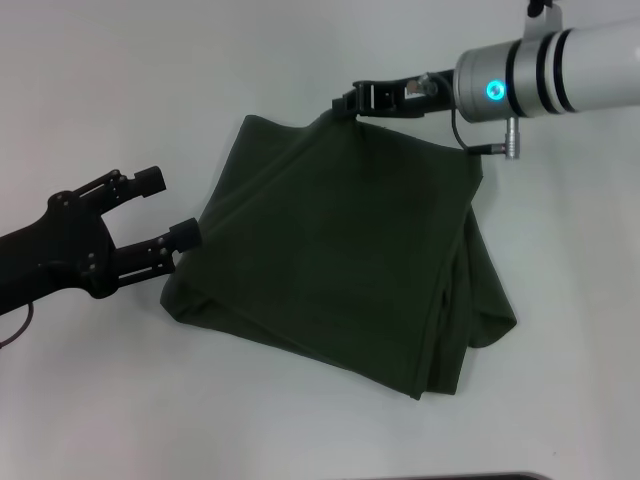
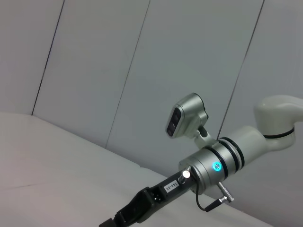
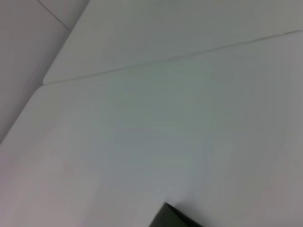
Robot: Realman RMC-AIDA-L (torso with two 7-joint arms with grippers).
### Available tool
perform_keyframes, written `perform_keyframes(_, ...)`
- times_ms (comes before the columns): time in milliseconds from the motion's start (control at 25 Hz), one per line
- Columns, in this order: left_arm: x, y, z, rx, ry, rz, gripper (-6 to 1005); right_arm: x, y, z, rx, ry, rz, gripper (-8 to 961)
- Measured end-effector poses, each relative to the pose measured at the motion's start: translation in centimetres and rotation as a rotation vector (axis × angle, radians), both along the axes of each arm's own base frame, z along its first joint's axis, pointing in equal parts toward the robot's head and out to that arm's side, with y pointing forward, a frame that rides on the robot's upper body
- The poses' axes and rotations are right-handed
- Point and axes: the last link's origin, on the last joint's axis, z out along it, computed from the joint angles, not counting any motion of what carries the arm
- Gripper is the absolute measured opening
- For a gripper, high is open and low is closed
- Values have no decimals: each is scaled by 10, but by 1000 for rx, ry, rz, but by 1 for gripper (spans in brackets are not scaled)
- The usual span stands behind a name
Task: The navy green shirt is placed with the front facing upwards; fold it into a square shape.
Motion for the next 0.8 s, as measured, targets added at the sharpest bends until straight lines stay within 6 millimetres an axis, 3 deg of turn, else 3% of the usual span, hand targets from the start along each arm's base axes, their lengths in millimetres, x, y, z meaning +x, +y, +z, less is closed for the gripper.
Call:
perform_keyframes(240,0,0,0,0,1,-1,875,-7,5,-1,10,-11,20,52)
perform_keyframes(480,-1,-1,0,1,3,1,876,2,3,-1,37,11,-29,95)
perform_keyframes(800,-1,-2,0,0,1,0,876,-2,2,1,51,60,5,376)
